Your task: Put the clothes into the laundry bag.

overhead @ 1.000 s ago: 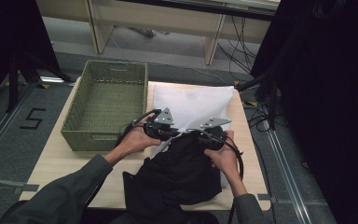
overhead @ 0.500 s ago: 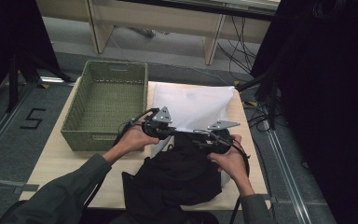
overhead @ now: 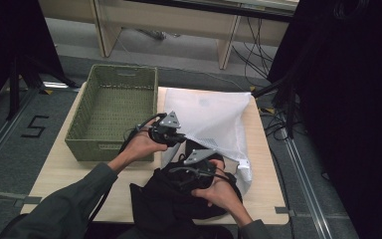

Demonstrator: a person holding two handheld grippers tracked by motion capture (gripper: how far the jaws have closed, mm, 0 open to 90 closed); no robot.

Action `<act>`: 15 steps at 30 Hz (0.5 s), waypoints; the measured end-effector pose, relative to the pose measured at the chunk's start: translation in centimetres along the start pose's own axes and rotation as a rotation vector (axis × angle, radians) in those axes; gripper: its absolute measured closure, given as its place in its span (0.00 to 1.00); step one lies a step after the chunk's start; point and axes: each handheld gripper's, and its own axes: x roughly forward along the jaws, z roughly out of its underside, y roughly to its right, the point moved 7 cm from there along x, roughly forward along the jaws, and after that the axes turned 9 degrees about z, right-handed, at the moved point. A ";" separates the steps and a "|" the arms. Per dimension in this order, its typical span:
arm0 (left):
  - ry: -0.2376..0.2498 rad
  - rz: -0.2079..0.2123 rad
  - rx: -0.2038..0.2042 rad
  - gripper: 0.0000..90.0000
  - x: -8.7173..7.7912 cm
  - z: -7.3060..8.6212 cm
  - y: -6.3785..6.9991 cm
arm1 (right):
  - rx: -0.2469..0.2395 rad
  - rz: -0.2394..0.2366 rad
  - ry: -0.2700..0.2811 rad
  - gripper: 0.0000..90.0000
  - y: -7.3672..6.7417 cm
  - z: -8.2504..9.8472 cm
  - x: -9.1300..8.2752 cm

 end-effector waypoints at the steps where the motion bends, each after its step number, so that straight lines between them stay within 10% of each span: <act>1: -0.004 0.003 -0.003 0.97 0.0 0.1 0.0 | 0.016 0.008 -0.042 0.22 -0.5 0.5 0.8; 6: -0.003 0.003 -0.009 0.97 -0.2 0.2 0.0 | -0.108 0.091 -0.063 0.77 0.5 1.2 1.5; 7: 0.004 0.001 -0.015 0.97 -0.2 0.2 0.0 | -0.067 0.081 -0.060 0.84 0.4 1.0 1.0; 10: 0.000 0.003 -0.012 0.98 -0.5 0.2 -0.1 | -0.103 0.121 0.013 0.91 2.0 0.0 -1.0; 15: 0.005 0.001 -0.011 0.98 -0.8 0.1 -0.2 | 0.018 0.230 0.103 0.91 6.9 -1.2 -5.7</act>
